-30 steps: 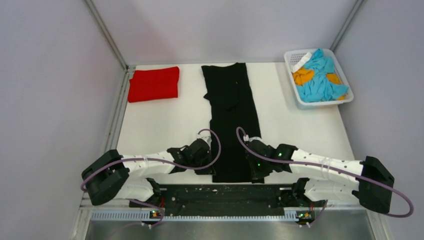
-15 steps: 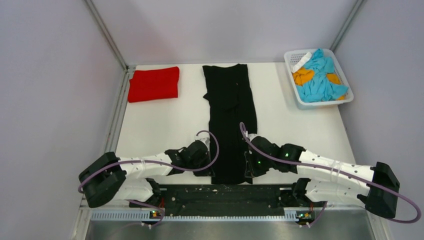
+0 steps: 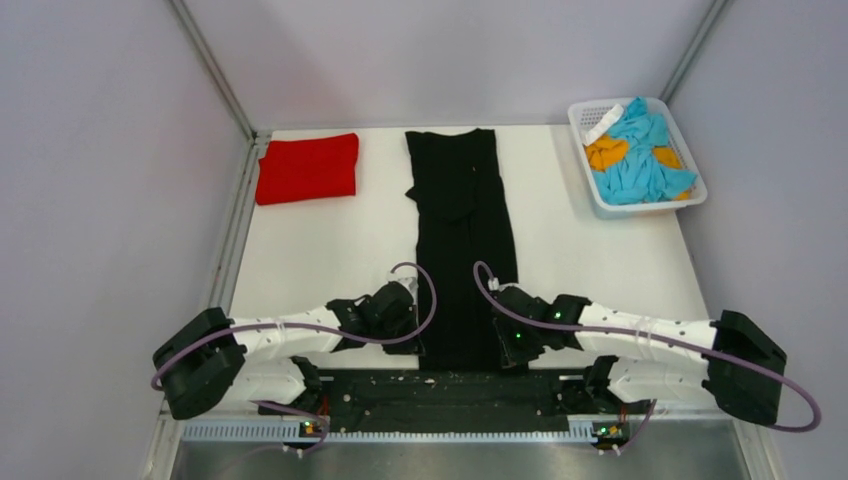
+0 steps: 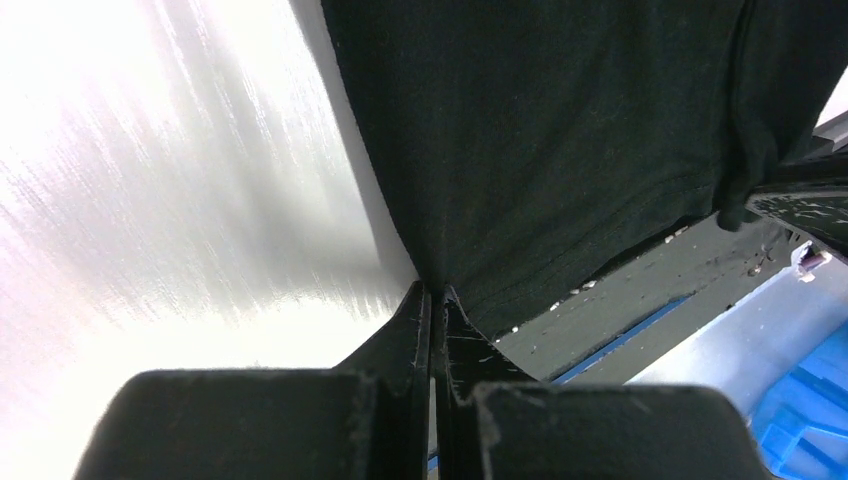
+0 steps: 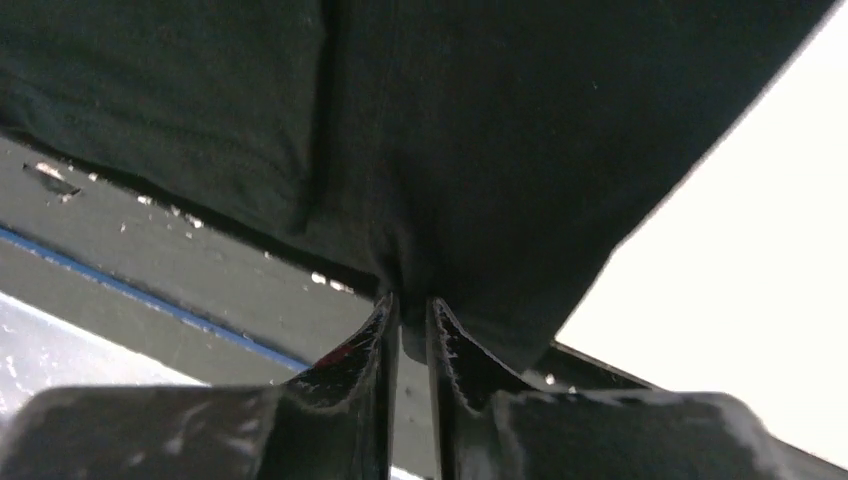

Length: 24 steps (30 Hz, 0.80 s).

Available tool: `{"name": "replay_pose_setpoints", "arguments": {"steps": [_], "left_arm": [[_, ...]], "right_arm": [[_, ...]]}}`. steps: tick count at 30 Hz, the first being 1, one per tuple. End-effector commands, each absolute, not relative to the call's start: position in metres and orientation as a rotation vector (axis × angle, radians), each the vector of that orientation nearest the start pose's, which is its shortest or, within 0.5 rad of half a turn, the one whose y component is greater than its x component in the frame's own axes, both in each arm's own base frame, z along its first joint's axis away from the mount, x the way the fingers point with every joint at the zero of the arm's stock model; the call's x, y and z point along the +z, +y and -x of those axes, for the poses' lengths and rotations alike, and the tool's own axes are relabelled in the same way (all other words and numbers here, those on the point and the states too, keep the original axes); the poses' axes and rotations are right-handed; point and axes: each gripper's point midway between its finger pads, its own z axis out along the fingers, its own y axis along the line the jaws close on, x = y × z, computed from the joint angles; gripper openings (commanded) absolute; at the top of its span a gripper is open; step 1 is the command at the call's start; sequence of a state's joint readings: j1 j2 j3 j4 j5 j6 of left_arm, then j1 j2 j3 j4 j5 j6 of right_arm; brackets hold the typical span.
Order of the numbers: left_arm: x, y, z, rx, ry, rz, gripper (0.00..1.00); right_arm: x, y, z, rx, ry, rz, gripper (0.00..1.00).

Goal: Fold and stack the t-shirts
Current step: Grab the bottom of the folded rectangular tshirt with both arms

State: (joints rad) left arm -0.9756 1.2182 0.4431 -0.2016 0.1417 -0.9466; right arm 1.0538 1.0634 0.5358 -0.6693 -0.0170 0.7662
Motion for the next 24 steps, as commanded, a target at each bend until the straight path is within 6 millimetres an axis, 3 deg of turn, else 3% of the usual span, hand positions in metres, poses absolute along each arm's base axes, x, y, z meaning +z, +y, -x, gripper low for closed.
{"name": "replay_pose_setpoints", "arguments": {"steps": [1,6,10,24], "left_arm": [[0.015,-0.24,-0.091,-0.779,2.823,-0.137,0.0],[0.01,-0.241,-0.089,-0.778,2.839,-0.128,0.0],[0.009,-0.243,-0.088,-0.798,2.842,-0.124,0.0],[0.002,-0.245,-0.086,-0.796,2.862,-0.124,0.0]], "right_arm": [[0.031,0.212,-0.078,0.515,2.816,0.52,0.26],[0.05,0.206,-0.097,0.395,2.734,0.522,0.37],[0.065,0.208,-0.11,0.383,2.653,0.516,0.38],[0.038,0.229,-0.116,0.253,2.669,0.677,0.35]]}}
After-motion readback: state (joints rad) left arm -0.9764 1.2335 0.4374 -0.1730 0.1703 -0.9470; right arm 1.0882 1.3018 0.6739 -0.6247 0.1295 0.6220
